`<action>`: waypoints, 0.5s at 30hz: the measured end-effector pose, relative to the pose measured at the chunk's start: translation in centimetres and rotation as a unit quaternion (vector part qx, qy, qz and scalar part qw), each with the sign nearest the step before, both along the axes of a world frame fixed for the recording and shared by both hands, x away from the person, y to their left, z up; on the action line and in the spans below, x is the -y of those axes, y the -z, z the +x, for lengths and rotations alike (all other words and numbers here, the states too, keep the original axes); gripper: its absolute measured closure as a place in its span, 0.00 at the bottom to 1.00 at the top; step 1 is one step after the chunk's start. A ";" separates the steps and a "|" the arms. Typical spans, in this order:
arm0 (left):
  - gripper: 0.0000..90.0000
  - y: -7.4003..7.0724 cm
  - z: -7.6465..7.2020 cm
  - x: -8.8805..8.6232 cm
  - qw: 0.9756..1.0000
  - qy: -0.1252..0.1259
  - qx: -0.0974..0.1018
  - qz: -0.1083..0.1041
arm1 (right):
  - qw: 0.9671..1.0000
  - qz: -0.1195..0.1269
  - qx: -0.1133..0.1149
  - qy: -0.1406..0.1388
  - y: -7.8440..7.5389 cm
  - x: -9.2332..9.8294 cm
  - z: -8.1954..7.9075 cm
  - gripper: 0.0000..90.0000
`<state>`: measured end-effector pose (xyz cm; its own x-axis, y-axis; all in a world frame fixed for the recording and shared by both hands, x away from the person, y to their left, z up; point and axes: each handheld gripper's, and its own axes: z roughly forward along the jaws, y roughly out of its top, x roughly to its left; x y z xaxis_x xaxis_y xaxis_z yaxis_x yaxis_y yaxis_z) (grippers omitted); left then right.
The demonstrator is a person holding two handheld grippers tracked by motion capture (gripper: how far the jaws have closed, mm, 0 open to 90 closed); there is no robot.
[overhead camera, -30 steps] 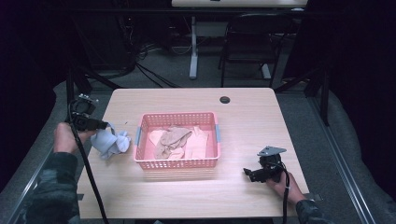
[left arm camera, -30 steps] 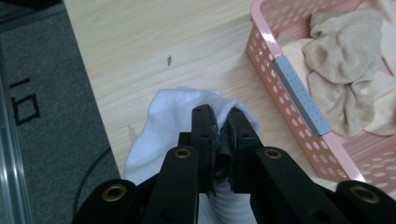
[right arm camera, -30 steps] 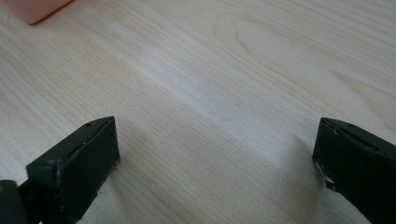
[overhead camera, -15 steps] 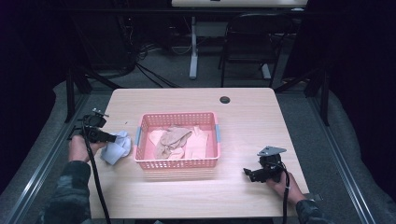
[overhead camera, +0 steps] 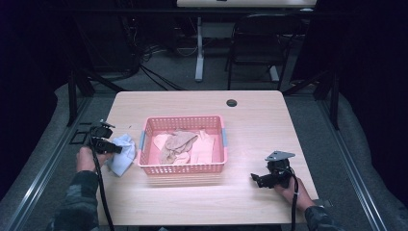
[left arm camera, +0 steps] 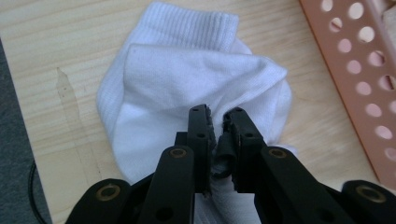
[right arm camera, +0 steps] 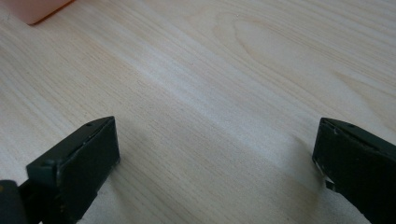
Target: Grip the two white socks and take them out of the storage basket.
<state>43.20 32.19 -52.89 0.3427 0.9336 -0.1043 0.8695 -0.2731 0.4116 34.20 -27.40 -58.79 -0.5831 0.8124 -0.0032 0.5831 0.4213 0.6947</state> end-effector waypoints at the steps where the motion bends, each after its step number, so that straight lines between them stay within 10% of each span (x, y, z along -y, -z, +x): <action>1: 0.87 0.1 0.0 0.0 1.000 -0.004 0.002 -0.005 | 1.000 0.000 0.000 0.000 0.0 0.0 0.0 0.00; 15: 0.16 -2.9 -4.2 -0.8 0.996 -0.037 0.078 0.011 | 1.000 0.000 0.000 0.000 0.0 0.0 0.0 0.00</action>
